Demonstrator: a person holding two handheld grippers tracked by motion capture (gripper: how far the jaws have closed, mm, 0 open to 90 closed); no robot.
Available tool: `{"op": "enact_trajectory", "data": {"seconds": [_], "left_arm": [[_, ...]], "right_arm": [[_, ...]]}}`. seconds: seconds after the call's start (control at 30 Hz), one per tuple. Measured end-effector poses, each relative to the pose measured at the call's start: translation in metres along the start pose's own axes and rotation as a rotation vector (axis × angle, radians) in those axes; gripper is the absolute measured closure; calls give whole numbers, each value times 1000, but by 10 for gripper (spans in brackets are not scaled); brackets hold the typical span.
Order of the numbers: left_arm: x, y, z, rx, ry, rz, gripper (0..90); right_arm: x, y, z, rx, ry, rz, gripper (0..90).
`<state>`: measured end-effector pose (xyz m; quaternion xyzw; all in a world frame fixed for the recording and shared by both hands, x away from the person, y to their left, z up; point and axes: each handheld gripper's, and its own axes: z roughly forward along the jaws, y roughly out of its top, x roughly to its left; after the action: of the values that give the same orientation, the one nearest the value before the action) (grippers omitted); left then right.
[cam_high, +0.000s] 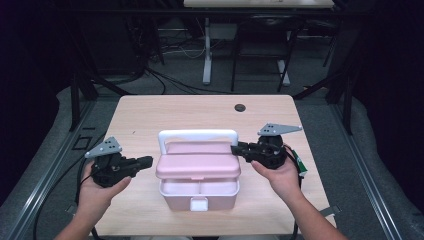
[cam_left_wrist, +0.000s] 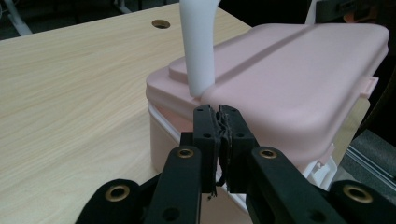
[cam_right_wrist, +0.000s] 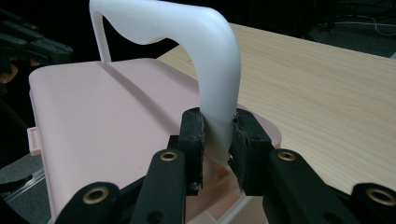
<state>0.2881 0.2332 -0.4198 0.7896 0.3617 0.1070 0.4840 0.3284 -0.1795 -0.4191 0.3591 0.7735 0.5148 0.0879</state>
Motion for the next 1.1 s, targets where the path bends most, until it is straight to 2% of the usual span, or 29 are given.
{"op": "enact_trajectory", "data": {"seconds": [0.1,0.37,0.57,1.1], "left_arm": [[-1,-3,1,5,-3,3,895],[-4,-16,8,28,-17,-3,900],[-9,-24,18,43,-46,-8,900],[-24,-14,29,58,-83,30,900]], "right_arm": [[-1,1,0,0,3,3,748],[-2,3,1,-9,0,13,747],[-2,3,0,-3,3,16,747],[-3,4,1,-4,2,21,746]]}}
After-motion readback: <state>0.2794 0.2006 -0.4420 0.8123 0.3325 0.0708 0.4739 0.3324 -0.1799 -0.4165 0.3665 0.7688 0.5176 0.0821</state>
